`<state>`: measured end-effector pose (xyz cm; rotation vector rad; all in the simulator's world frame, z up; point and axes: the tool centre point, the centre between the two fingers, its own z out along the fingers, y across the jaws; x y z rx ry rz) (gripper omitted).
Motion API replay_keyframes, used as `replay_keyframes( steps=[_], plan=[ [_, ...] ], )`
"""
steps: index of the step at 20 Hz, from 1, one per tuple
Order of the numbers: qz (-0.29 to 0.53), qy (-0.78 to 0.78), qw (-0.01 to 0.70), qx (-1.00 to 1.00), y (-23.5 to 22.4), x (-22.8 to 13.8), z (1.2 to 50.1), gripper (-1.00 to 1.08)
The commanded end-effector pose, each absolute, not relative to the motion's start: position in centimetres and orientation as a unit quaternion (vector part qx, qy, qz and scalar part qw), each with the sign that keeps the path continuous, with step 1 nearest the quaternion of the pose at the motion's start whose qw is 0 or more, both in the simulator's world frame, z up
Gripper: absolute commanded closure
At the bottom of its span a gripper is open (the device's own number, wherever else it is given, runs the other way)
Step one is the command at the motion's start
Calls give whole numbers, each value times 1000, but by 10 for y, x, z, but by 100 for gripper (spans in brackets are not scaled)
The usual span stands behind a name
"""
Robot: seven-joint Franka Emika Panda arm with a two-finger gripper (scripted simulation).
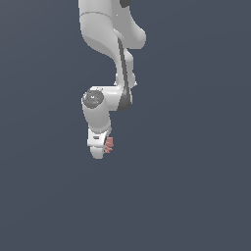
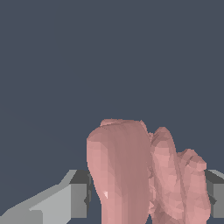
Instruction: Pick up the object and move it to a goal position.
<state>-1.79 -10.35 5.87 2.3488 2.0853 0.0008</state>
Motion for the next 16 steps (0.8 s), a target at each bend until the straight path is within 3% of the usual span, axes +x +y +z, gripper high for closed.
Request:
replay_keyframes(
  steps=[1, 8, 16],
  plan=[
    [0, 664, 0, 748, -135, -14, 59, 108],
    [0, 664, 0, 748, -206, -1, 60, 108],
    [0, 664, 0, 748, -245, 7, 61, 108]
  ],
)
